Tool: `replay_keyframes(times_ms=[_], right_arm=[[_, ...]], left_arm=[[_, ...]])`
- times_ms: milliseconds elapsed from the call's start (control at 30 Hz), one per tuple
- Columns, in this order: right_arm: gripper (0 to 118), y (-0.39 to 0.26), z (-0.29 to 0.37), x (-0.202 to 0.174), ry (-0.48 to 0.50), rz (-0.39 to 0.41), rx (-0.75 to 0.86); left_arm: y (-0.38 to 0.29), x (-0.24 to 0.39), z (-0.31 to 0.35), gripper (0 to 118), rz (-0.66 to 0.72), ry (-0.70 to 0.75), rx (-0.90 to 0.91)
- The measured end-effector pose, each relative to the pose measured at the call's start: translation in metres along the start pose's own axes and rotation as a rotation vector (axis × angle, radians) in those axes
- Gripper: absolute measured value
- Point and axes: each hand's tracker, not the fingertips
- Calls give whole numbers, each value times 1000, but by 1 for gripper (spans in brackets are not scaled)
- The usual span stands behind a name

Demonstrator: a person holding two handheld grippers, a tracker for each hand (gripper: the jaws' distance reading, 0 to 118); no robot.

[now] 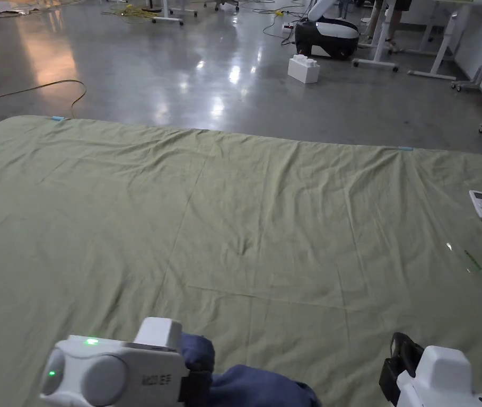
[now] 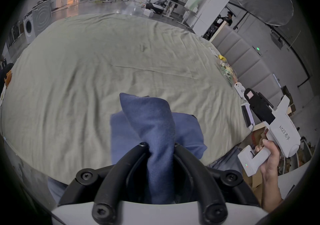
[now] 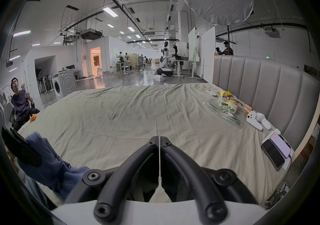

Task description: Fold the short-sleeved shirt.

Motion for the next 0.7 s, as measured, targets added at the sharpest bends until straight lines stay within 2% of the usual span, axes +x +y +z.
replay_keyframes(times_ms=[467, 567, 667, 700], right_arm=[[2, -8, 5, 17, -39, -8, -23], [2, -9, 5, 17, -39, -10, -26], [2, -10, 4, 17, -38, -12, -29], [2, -11, 5, 17, -38, -13, -31]], left_arm=[[-8, 81, -79, 17, -78, 29, -69], [-9, 84, -99, 26, -51, 30, -108], [-10, 84, -106, 53, -21, -20, -135], [-9, 84, -104, 58, 1, -54, -135]])
